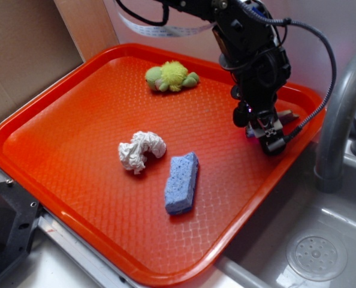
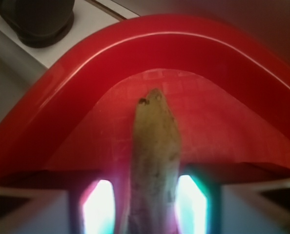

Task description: Grab the wood chip.

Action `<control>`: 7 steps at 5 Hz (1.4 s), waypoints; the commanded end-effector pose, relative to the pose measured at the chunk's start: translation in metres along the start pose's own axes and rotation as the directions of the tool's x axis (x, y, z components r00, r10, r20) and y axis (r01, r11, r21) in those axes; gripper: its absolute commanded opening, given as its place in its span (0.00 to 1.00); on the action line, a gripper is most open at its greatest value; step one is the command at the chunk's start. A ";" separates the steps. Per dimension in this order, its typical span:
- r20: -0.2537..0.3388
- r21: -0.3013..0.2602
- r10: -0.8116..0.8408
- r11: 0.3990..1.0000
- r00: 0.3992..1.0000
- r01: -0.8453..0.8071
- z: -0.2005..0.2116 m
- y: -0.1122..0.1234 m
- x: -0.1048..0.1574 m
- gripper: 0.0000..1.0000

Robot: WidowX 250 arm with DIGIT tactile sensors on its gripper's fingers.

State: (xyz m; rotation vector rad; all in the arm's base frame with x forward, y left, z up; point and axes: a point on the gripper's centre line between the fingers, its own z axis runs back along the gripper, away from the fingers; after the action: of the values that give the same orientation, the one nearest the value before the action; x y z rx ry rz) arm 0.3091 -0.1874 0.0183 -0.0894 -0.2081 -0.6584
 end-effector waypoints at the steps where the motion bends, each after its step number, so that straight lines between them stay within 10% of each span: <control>1: -0.014 0.023 -0.024 0.999 1.000 0.024 0.021 -0.013 -0.011 0.00; 3: -0.006 0.054 0.182 0.982 0.983 -0.181 0.132 0.015 -0.063 0.00; 5: -0.076 0.156 0.609 0.789 0.789 -0.594 0.246 0.064 -0.098 0.00; 6: -0.067 0.242 0.665 0.734 0.744 -0.635 0.257 0.074 -0.113 0.00; 7: -0.042 0.196 0.716 0.690 0.697 -0.696 0.258 0.095 -0.132 0.00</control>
State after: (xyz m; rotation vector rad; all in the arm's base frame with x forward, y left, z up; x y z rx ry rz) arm 0.2312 0.0249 0.2229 0.0302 -0.0500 0.1346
